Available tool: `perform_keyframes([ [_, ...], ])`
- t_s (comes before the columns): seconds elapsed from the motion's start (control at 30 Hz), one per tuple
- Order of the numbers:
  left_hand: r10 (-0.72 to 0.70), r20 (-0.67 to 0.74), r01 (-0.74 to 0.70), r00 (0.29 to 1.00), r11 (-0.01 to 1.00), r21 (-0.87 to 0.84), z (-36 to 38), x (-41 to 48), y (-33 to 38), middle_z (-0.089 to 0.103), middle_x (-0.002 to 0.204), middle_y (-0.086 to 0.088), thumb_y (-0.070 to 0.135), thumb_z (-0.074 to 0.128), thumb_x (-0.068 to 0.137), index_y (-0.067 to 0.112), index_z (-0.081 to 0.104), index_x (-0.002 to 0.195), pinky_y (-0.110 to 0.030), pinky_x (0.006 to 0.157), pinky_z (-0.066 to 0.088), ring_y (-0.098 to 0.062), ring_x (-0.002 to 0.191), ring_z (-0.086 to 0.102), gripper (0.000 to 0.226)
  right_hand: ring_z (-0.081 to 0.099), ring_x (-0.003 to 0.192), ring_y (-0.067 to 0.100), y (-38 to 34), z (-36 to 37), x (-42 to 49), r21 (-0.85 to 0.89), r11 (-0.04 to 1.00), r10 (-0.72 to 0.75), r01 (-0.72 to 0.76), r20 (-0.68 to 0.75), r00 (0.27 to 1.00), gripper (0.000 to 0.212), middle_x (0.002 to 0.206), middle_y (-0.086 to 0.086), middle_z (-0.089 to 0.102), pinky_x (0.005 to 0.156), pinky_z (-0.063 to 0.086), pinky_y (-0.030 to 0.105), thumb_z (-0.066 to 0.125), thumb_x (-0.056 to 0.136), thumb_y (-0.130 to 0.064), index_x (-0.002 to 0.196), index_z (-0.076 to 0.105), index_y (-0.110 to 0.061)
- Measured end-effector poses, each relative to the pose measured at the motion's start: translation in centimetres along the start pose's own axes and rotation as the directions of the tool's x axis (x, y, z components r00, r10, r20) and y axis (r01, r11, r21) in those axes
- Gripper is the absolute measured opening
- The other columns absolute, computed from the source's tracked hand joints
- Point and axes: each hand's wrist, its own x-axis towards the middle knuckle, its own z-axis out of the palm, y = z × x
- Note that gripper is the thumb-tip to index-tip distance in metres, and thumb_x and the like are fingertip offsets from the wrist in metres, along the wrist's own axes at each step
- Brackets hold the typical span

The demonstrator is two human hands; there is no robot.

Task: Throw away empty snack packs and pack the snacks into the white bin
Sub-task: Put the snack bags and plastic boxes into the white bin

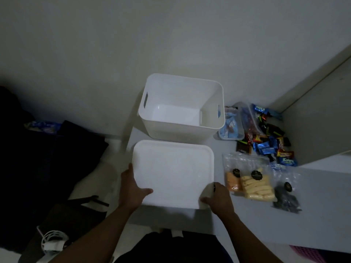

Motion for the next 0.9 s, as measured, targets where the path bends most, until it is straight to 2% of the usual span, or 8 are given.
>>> perform_keyframes([
  [0.1,0.000,0.039,-0.003,0.999,0.998,0.064,0.4,0.7,0.2,0.054,0.134,-0.007,0.047,0.094,0.041,0.013,0.041,0.142,-0.048,0.098,0.052,-0.026,0.123,0.053,0.119,0.055,0.120,0.028,0.5,0.1,0.6,-0.041,0.999,-0.025,0.026,0.022,0.999,0.076,0.130,0.013,0.056,0.098,0.049,0.038,0.087,0.070,-0.021,0.135,0.051,-0.005],
  [0.17,-0.013,0.060,0.006,0.998,0.994,0.112,0.1,0.3,1.3,0.045,0.146,-0.013,0.037,0.095,0.054,0.010,0.035,0.150,-0.047,0.110,0.041,-0.031,0.135,0.042,0.117,0.056,0.119,0.027,0.6,0.2,1.0,-0.064,0.997,-0.032,0.034,0.040,0.999,0.071,0.129,0.013,0.058,0.098,0.050,0.037,0.085,0.072,-0.020,0.134,0.053,-0.005],
  [0.27,-0.024,0.092,0.008,0.995,0.986,0.169,-0.2,0.0,2.2,0.038,0.152,-0.017,0.029,0.090,0.066,0.011,0.037,0.150,-0.045,0.113,0.037,-0.033,0.138,0.036,0.101,0.055,0.118,0.026,0.6,0.3,1.1,-0.102,0.994,-0.045,0.051,0.059,0.997,0.066,0.129,0.013,0.058,0.098,0.049,0.036,0.082,0.075,-0.023,0.133,0.054,-0.005],
  [0.4,0.035,0.141,-0.076,0.989,0.951,0.300,0.3,-0.1,2.0,0.023,0.162,-0.008,0.037,0.083,0.074,0.016,0.046,0.146,-0.045,0.115,0.032,-0.029,0.147,0.020,0.084,0.049,0.126,0.026,0.3,0.5,0.7,-0.095,0.992,-0.078,0.083,0.056,0.995,0.072,0.137,0.012,0.048,0.102,0.043,0.033,0.072,0.086,-0.023,0.149,0.037,-0.013],
  [0.53,0.039,0.141,-0.097,0.989,0.897,0.432,1.0,0.0,2.9,0.030,0.159,-0.003,0.051,0.072,0.078,0.019,0.053,0.141,-0.045,0.115,0.032,-0.029,0.144,0.026,0.073,0.049,0.127,0.025,0.7,0.8,0.7,-0.123,0.988,-0.087,0.097,0.088,0.992,0.064,0.140,0.012,0.041,0.103,0.041,0.030,0.065,0.094,-0.026,0.149,0.037,-0.012],
  [0.63,0.001,0.090,-0.045,0.996,0.869,0.493,1.8,0.3,4.4,0.034,0.155,-0.002,0.056,0.064,0.080,0.022,0.056,0.134,-0.054,0.117,0.020,-0.030,0.142,0.026,0.065,0.049,0.126,0.025,0.7,0.1,0.6,-0.123,0.984,-0.117,0.127,0.079,0.990,0.059,0.138,0.013,0.043,0.101,0.041,0.029,0.061,0.095,-0.025,0.148,0.038,-0.011],
  [0.77,0.044,0.096,-0.085,0.994,0.872,0.482,4.4,0.1,7.9,0.032,0.155,-0.004,0.055,0.063,0.083,0.023,0.053,0.134,-0.057,0.117,0.011,-0.030,0.146,0.019,0.060,0.062,0.106,0.022,0.3,-2.7,0.5,0.040,0.989,-0.137,0.141,-0.083,0.987,0.049,0.126,0.012,0.057,0.089,0.050,0.029,0.067,0.093,-0.019,0.139,0.053,-0.010],
  [0.9,0.193,0.196,-0.256,0.961,0.889,0.379,8.6,-1.2,13.6,0.049,0.140,-0.002,0.049,0.068,0.083,0.023,0.059,0.127,-0.044,0.106,0.034,-0.026,0.133,0.040,0.052,0.062,0.077,0.009,1.4,-7.7,0.3,0.201,0.963,-0.099,0.180,-0.357,0.929,0.030,0.097,0.003,0.067,0.073,0.054,0.029,0.068,0.091,-0.013,0.121,0.065,-0.009],
])
